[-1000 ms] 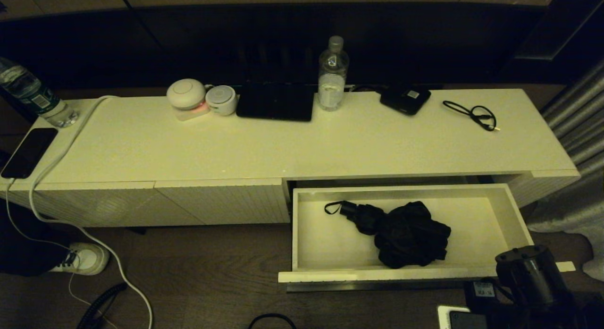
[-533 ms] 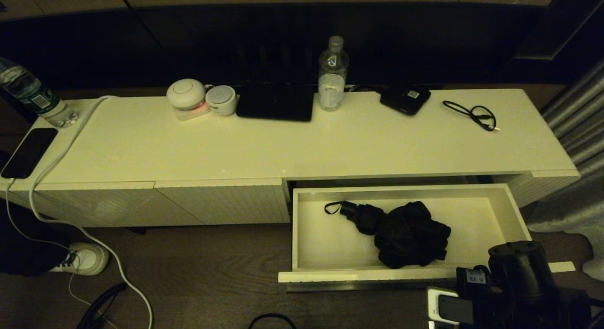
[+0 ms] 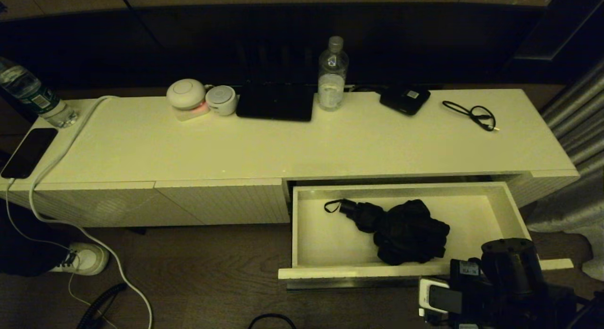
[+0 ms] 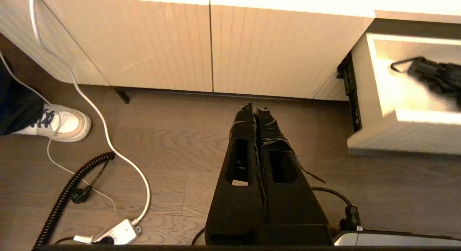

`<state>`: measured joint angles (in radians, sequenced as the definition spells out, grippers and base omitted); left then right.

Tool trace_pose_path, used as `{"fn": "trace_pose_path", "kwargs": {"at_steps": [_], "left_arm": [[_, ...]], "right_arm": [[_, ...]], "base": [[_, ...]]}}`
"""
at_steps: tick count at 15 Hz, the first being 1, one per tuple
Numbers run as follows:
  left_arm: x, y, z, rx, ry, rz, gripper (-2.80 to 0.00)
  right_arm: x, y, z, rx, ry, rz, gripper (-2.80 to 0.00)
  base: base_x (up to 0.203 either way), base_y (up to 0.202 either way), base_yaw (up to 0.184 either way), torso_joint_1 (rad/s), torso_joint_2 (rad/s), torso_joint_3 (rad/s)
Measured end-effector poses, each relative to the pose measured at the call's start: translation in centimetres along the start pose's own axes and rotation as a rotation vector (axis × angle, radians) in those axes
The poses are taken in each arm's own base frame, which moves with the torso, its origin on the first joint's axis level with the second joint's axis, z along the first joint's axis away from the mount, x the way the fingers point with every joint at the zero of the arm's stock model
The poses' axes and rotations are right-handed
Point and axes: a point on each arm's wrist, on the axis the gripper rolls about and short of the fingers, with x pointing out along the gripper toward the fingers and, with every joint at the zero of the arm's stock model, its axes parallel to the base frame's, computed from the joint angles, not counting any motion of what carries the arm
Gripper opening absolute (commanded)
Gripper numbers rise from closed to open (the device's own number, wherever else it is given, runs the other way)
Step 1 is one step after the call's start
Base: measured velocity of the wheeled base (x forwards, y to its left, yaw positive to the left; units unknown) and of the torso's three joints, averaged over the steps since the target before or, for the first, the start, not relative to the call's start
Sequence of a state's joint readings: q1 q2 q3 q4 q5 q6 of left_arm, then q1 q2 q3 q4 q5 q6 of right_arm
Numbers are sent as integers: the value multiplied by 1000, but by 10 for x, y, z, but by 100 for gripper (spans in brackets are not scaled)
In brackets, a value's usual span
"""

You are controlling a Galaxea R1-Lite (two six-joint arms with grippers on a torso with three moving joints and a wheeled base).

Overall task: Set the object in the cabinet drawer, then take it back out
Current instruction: Close the drawer

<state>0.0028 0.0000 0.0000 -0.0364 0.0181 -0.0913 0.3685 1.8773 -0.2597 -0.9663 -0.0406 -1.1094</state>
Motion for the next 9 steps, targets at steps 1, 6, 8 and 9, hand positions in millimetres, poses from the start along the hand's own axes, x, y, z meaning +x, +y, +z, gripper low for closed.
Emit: {"fn": "trace_pose_path", "kwargs": {"at_steps": [1, 6, 8, 9], "left_arm": [[0, 0, 0, 0, 0, 0, -280], [0, 0, 0, 0, 0, 0, -280], [0, 0, 0, 0, 0, 0, -280], [0, 0, 0, 0, 0, 0, -280]], "right_arm": [[2, -2, 1, 2, -4, -17, -280], [15, -9, 4, 6, -8, -93, -280], [23, -16, 7, 9, -19, -137, -280], [27, -18, 8, 11, -11, -154, -280]], "base": [[0, 0, 0, 0, 0, 0], [0, 0, 0, 0, 0, 0], [0, 0, 0, 0, 0, 0], [0, 0, 0, 0, 0, 0]]}}
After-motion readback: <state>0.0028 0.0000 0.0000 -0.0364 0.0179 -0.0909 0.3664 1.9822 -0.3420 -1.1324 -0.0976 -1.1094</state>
